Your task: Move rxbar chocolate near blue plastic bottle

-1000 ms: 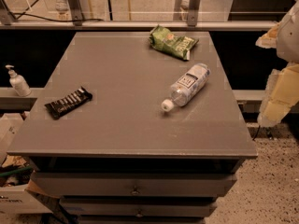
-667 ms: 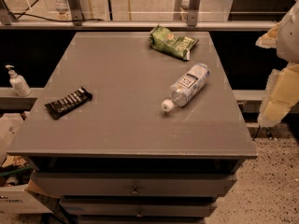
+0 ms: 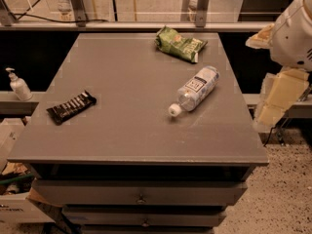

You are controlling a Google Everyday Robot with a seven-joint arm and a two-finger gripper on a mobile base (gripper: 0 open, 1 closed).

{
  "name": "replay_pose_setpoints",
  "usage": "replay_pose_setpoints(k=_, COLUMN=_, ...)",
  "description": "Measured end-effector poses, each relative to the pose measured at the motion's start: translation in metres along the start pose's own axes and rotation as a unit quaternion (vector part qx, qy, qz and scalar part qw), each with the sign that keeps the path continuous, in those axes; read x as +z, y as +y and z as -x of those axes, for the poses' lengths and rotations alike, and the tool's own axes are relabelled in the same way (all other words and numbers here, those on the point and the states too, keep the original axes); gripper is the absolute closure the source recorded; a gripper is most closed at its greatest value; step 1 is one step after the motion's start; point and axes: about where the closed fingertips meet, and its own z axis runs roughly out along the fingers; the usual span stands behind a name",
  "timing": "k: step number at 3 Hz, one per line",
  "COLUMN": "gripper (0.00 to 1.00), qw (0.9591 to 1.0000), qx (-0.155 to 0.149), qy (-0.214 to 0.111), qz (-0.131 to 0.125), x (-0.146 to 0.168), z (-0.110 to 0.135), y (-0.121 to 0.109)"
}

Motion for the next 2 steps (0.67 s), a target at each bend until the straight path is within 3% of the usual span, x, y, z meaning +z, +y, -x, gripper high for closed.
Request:
replay_pose_setpoints(k=1, gripper=0.00, qw=0.9974, qx=-0.058, qy=-0.043, qz=0.006, x=0.018, z=0.039, y=-0.002)
replay_pose_setpoints(k=2, gripper=0.00, qw=0.9912, qx=-0.110, qy=-0.073, qz=0.009, x=0.032, z=0.079, y=-0.007)
